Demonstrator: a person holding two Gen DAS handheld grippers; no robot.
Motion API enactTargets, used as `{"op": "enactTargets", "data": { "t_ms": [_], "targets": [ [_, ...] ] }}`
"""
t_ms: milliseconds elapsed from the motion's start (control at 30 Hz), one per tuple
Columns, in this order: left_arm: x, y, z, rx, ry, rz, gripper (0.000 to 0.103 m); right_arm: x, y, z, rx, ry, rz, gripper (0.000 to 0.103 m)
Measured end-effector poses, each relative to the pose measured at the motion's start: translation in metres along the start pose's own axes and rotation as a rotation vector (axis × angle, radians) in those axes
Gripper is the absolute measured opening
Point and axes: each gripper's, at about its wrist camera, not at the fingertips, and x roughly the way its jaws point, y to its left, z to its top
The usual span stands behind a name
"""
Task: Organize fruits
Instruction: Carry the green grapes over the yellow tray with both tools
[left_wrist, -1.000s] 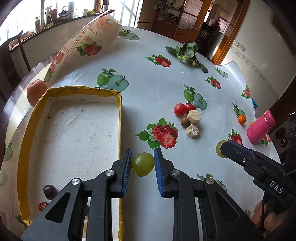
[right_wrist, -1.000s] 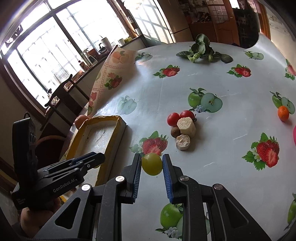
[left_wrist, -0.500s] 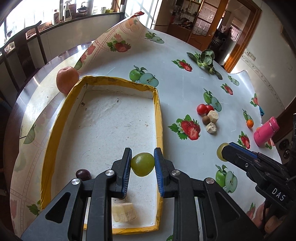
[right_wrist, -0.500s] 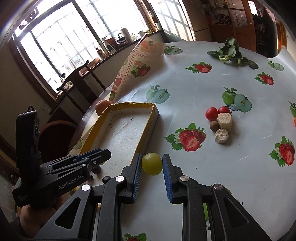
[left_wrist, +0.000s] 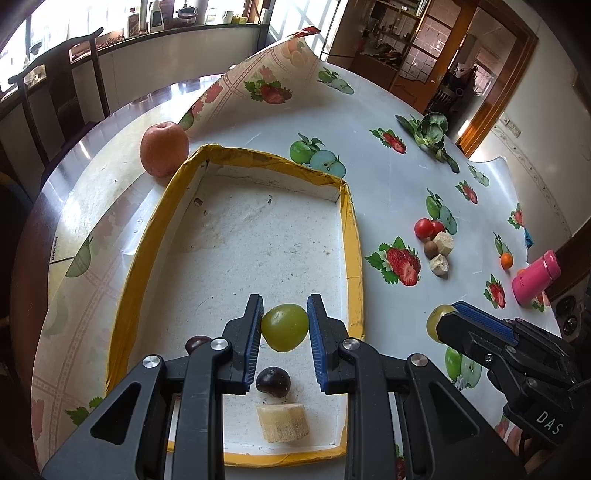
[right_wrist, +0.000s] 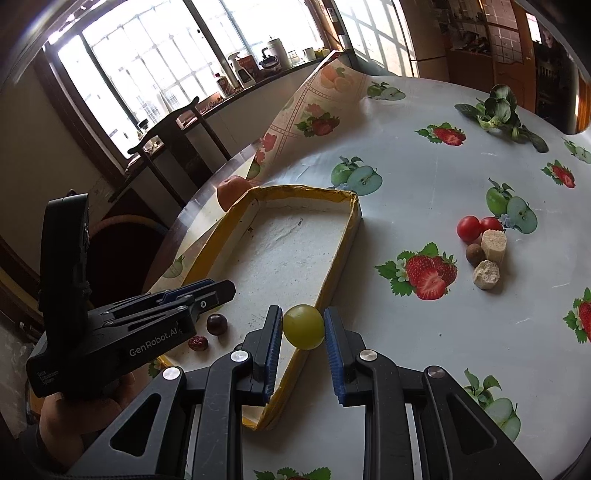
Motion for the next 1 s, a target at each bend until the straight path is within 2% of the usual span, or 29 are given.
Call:
{"op": "enactTargets", "data": {
  "t_ms": [500, 1000],
  "targets": [
    [0.014, 0.038, 0.008, -0.044, 0.031, 0.043, 0.022, 0.035, 0.024, 0.006, -0.033, 0.046, 0.035, 0.023],
    [0.051, 0.052, 0.017, -0.050, 0.087, 0.074, 0.022, 0.106, 0.049, -0.005, -0.114, 0.171, 0.038, 0.023]
  ]
}}
